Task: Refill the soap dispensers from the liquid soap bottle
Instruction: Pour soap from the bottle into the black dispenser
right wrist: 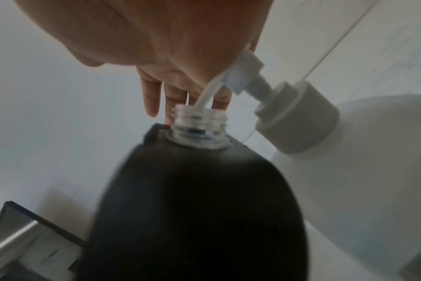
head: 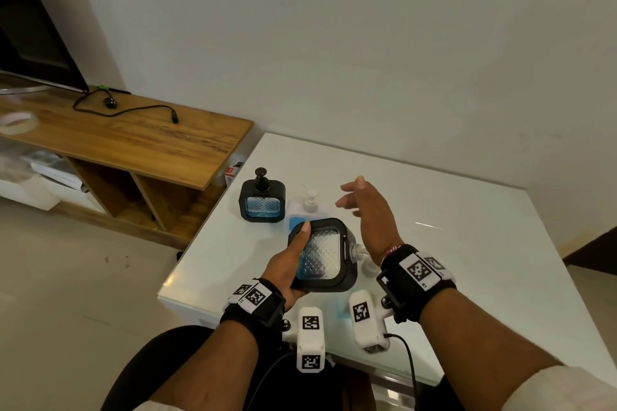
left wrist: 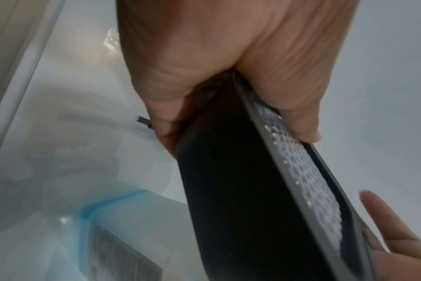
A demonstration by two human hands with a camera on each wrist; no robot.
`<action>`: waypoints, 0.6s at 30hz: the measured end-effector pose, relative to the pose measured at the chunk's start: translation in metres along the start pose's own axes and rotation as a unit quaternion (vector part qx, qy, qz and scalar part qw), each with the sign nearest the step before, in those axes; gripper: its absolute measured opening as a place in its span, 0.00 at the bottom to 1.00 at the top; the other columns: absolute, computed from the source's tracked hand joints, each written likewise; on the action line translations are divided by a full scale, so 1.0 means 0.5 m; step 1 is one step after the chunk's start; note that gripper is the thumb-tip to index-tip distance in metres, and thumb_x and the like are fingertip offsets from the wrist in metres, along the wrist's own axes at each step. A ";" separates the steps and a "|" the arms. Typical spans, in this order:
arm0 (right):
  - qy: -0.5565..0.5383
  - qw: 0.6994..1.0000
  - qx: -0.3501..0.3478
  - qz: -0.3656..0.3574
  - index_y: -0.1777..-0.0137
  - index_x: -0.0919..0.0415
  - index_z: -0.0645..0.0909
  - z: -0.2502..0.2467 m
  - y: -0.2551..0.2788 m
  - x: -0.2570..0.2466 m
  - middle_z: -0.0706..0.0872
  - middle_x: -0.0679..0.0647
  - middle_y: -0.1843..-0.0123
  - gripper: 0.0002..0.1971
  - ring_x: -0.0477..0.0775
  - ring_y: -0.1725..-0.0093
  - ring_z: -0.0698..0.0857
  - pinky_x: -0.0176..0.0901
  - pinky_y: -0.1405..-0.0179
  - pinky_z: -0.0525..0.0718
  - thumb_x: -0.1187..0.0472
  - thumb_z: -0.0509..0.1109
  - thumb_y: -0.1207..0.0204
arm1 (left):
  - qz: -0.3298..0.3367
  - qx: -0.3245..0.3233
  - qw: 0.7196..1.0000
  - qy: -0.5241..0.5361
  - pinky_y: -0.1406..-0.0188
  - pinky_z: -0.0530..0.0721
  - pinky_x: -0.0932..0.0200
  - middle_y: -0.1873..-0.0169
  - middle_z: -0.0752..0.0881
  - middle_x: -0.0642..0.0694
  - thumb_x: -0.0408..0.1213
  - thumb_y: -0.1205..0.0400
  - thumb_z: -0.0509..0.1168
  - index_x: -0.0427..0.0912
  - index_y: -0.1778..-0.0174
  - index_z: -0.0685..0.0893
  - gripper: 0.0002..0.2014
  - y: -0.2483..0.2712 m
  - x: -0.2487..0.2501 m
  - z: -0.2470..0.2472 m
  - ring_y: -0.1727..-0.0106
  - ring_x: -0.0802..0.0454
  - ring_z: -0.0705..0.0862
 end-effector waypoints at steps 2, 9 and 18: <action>0.007 1.000 -0.011 0.003 0.47 0.52 0.81 0.006 0.000 0.002 0.88 0.54 0.55 0.27 0.48 0.50 0.84 0.40 0.48 0.78 0.34 0.48 0.22 | -0.004 -0.001 1.000 -0.002 0.34 0.86 0.32 0.42 0.92 0.37 0.62 0.42 0.82 0.42 0.32 0.86 0.44 -0.002 -0.001 0.001 0.38 0.33 0.90; 0.039 0.999 -0.023 -0.015 0.48 0.55 0.81 0.010 0.011 0.001 0.87 0.52 0.57 0.27 0.49 0.54 0.84 0.37 0.51 0.78 0.36 0.50 0.20 | -0.002 -0.004 1.000 -0.013 0.34 0.86 0.31 0.42 0.92 0.37 0.64 0.44 0.83 0.42 0.31 0.86 0.47 0.002 -0.006 0.003 0.38 0.34 0.90; -0.006 1.000 0.007 -0.013 0.58 0.59 0.85 0.005 0.008 -0.001 0.86 0.62 0.61 0.30 0.51 0.60 0.83 0.48 0.52 0.83 0.36 0.52 0.22 | -0.001 -0.007 1.000 -0.017 0.33 0.85 0.30 0.43 0.93 0.38 0.64 0.43 0.82 0.42 0.34 0.87 0.44 0.002 0.000 0.011 0.38 0.34 0.90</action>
Point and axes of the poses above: each hand's wrist, its own y-axis away from the middle knuckle, its own z-axis out of the palm, x = y × z, the point moved 8 cm from there along -y, towards the middle knuckle
